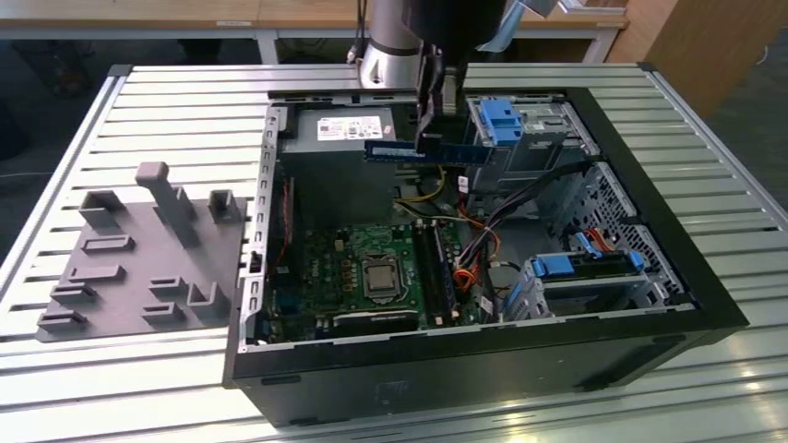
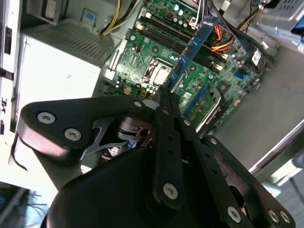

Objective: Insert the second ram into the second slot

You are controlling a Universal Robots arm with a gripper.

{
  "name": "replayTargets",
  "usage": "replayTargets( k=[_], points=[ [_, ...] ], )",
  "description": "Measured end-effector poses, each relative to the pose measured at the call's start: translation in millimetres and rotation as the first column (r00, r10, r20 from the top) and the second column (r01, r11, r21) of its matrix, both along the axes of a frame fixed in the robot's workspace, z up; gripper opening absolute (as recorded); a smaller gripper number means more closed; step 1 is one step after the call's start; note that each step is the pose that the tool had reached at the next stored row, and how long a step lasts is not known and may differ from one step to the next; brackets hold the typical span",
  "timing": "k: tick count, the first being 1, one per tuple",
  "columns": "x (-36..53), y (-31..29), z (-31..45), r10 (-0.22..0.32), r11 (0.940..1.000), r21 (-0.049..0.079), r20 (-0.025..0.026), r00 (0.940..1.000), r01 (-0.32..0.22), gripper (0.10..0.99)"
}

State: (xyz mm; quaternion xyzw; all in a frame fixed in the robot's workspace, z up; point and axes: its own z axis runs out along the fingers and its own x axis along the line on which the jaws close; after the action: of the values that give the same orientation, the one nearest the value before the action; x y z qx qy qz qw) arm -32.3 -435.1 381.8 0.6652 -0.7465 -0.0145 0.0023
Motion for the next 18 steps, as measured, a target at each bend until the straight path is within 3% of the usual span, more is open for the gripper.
replayTargets(
  k=[6, 18],
  points=[
    [0.0, 0.0, -1.3, -0.091, 0.9959, 0.0, -0.0001, 0.9959, 0.091, 0.114],
    [0.0, 0.0, -2.5, -0.209, 0.9779, 0.0, 0.0, 0.9779, 0.209, 0.114]
  ],
)
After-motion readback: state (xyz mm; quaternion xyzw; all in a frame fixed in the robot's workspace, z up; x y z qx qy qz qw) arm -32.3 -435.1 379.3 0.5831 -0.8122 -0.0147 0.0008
